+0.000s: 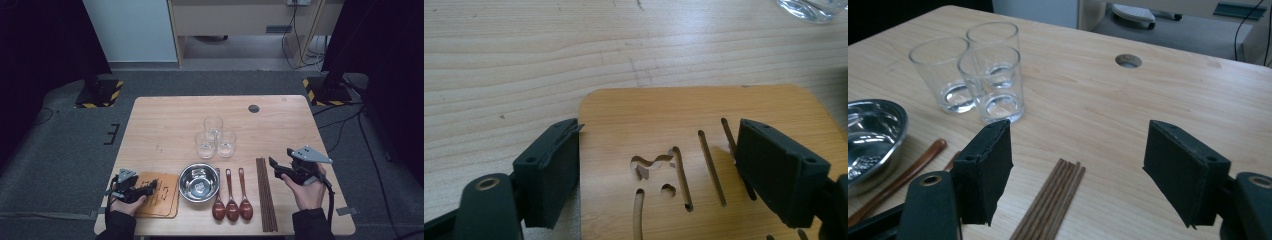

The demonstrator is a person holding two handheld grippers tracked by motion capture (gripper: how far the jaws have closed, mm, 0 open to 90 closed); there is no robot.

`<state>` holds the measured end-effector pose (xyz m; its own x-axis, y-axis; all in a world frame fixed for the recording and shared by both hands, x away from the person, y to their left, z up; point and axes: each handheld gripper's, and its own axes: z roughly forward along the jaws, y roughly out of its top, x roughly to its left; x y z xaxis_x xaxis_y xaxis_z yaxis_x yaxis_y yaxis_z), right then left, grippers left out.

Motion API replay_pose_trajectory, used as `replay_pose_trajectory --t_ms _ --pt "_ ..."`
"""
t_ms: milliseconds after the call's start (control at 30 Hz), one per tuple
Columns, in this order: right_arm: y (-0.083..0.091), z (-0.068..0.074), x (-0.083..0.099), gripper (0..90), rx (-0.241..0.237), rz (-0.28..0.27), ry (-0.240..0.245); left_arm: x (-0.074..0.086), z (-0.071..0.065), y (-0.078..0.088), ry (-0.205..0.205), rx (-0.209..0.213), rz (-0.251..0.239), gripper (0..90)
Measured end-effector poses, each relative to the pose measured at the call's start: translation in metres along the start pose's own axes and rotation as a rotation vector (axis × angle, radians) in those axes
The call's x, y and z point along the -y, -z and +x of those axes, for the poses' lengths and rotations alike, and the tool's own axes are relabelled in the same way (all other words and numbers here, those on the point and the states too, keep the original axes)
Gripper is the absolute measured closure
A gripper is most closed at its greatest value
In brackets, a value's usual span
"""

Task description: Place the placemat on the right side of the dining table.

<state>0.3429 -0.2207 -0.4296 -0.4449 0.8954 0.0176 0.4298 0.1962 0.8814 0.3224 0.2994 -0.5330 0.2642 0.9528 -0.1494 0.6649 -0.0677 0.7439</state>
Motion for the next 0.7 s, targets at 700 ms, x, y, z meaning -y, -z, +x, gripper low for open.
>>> replay_pose_trajectory --t_ms 700 --pt "-0.033 0.065 -0.046 28.5 -0.176 -0.037 0.05 -0.001 0.006 0.005 0.041 -0.011 0.0 18.9"
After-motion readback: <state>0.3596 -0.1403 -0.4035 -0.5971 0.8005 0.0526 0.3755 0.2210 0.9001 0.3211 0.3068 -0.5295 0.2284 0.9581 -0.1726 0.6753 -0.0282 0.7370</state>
